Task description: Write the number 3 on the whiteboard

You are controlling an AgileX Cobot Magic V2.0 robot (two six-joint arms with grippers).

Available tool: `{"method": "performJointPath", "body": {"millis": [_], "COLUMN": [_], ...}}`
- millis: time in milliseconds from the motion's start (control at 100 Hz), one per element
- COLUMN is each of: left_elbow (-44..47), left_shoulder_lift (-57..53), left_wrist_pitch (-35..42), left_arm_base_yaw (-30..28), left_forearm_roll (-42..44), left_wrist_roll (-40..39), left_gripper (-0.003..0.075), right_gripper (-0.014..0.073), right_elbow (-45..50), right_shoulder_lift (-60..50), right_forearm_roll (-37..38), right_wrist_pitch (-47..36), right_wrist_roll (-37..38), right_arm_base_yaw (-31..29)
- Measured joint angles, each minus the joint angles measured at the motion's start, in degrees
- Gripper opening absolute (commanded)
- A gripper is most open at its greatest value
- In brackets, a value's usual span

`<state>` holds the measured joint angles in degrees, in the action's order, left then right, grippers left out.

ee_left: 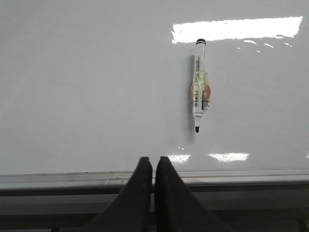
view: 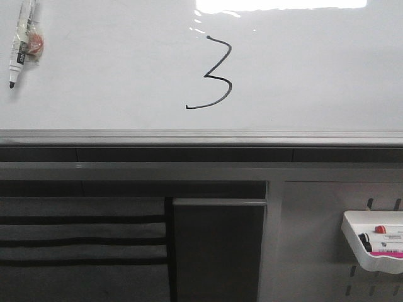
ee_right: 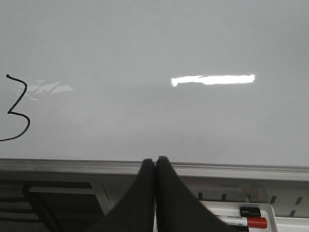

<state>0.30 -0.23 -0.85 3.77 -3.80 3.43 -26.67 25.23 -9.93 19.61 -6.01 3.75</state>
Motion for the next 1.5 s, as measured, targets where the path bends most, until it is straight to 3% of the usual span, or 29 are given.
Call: {"method": "performJointPath", "body": {"millis": [470, 720, 930, 1400, 1500], "left_elbow": [0.0, 0.0, 0.0, 0.0, 0.0], "left_shoulder_lift": [0.0, 0.0, 0.0, 0.0, 0.0], "left_wrist_pitch": [0.0, 0.0, 0.0, 0.0, 0.0], "left_arm_base_yaw": [0.0, 0.0, 0.0, 0.0, 0.0], "left_forearm_roll": [0.0, 0.1, 0.1, 0.1, 0.1], "left_wrist_roll": [0.0, 0.0, 0.0, 0.0, 0.0], "left_gripper": [-0.002, -0.002, -0.002, -0.002, -0.002], "right_gripper": [-0.0069, -0.0069, -0.0069, -0.0069, -0.0069], "right_elbow": [1.8, 15.0, 27.1, 27.2, 27.2], "right_shoulder_lift": [-4.2, -19.3, -25.5, -25.7, -25.7], "right_forearm_roll": [0.0, 0.0, 0.0, 0.0, 5.3], "right_wrist_pitch": [-0.1, -7.5, -14.2, -15.3, -15.6], "right_wrist_roll": [0.0, 0.0, 0.0, 0.1, 6.0], "right_arm_base_yaw": [-0.6, -3.0, -3.0, -3.1, -3.1]}}
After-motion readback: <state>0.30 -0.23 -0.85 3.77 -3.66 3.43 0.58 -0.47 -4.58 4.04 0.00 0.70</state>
